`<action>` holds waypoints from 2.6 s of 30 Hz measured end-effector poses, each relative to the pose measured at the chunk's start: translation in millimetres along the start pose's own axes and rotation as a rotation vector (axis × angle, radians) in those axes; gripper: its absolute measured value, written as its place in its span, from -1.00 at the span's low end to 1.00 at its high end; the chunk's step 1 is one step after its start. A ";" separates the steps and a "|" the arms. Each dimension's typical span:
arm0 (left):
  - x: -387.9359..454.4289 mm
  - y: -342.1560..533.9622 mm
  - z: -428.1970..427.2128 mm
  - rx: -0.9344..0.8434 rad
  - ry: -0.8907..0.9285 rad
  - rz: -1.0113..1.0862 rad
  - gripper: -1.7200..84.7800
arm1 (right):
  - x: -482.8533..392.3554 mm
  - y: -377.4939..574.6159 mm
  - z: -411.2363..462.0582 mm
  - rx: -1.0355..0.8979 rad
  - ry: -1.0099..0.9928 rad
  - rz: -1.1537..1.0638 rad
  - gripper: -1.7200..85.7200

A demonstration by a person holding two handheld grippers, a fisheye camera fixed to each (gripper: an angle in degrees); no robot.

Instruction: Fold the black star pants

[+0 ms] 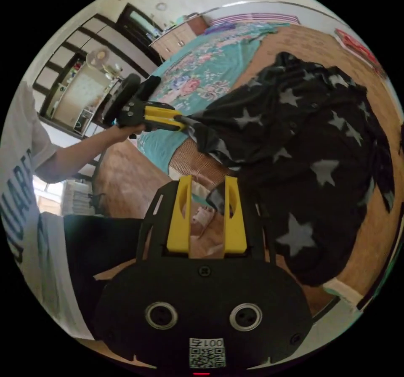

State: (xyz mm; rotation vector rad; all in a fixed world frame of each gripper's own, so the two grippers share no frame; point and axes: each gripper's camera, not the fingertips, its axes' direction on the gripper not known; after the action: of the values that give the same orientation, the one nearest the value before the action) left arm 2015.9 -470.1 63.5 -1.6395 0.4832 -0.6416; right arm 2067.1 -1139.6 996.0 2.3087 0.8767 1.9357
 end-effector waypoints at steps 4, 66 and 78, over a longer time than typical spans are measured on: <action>-28.4 0.4 -5.0 -0.007 0.103 -0.100 -0.98 | -28.4 -11.7 40.0 0.071 0.058 0.084 -0.66; -323.5 -116.2 -20.2 -0.098 0.356 -0.284 -0.98 | -32.7 7.7 -43.8 0.076 0.024 0.209 -0.84; -322.7 -213.4 -54.3 -0.122 0.317 -0.218 -0.98 | -10.6 -28.4 -158.4 -0.016 0.132 0.323 -0.94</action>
State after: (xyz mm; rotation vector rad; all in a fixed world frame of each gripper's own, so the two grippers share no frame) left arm 1727.0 -270.1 234.2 -1.7270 0.5857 -1.0625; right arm 1910.6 -1174.2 1014.4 2.4658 0.5140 2.2262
